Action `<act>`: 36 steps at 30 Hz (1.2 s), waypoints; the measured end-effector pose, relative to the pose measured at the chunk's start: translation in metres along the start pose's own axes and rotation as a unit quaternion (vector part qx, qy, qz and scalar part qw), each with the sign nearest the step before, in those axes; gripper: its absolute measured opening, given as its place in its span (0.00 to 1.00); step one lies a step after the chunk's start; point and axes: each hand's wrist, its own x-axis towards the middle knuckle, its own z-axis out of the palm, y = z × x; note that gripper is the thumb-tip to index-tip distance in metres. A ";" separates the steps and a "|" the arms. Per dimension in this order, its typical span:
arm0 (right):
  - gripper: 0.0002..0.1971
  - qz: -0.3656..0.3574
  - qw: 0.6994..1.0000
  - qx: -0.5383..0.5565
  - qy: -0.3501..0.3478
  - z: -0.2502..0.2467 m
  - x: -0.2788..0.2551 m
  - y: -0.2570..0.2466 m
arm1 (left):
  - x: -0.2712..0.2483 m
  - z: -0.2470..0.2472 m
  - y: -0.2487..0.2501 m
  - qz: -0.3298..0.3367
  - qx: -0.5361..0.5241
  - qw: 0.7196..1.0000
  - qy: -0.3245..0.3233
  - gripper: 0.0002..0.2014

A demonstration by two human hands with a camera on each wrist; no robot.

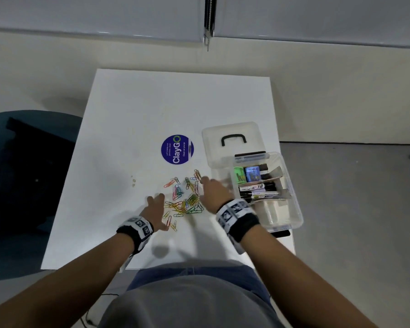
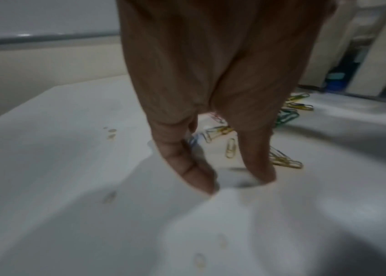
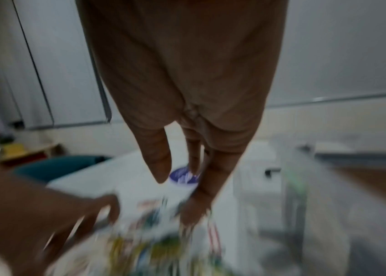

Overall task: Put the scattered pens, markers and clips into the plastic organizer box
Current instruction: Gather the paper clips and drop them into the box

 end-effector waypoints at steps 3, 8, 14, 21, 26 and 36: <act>0.32 0.122 0.992 0.001 0.011 0.050 0.017 0.009 | 0.007 0.010 0.019 0.042 -0.034 0.998 0.019 0.42; 0.29 0.136 0.990 0.019 0.024 0.084 0.034 0.007 | 0.020 0.007 0.027 0.076 -0.023 0.994 0.081 0.41; 0.32 0.084 0.993 0.017 0.082 0.051 0.071 0.010 | 0.042 -0.026 0.010 0.078 -0.001 0.992 0.101 0.54; 0.27 -0.035 0.994 -0.106 -0.005 0.055 0.073 0.004 | 0.041 -0.016 0.014 0.169 0.105 0.977 0.071 0.57; 0.37 -0.019 0.992 -0.123 0.016 0.076 0.047 0.018 | 0.031 0.008 0.003 0.189 0.062 0.975 0.097 0.39; 0.21 -0.038 0.993 -0.111 0.017 0.077 0.037 0.015 | 0.026 0.000 0.000 0.156 -0.089 0.979 0.091 0.10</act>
